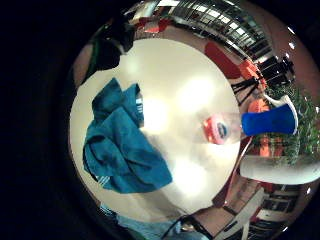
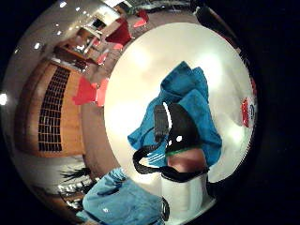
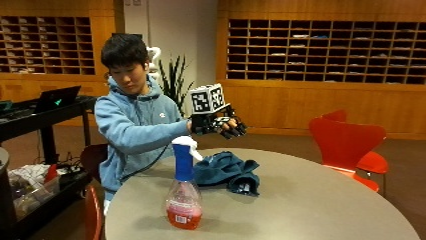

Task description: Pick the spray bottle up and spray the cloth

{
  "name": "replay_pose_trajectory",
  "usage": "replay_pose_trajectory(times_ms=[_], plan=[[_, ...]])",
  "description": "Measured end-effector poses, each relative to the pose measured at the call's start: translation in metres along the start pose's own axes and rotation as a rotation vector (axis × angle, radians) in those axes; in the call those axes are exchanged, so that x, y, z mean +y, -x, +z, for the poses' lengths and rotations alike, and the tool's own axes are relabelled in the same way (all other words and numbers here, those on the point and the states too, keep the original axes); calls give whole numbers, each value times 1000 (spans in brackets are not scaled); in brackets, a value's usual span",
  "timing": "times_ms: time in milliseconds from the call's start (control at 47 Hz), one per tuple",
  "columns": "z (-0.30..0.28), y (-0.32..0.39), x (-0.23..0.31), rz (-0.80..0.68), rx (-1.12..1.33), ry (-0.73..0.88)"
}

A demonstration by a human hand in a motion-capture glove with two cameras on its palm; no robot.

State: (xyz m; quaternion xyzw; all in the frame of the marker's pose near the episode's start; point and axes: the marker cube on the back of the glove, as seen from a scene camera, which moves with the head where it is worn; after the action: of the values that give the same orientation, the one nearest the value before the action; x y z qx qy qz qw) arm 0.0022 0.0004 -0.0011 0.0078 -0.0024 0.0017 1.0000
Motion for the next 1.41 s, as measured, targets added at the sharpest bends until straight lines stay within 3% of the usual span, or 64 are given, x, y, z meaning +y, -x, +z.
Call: replay_pose_trajectory(times_ms=[532, 767, 895, 1129, 1406], plan=[[-80, -31, 63, 141, -391, -567], [-99, -94, 100, 226, -558, -784], [-89, -137, 111, 358, -619, -889], [-49, -189, 113, 432, -688, -884], [-10, -234, 67, 523, -857, -802]])
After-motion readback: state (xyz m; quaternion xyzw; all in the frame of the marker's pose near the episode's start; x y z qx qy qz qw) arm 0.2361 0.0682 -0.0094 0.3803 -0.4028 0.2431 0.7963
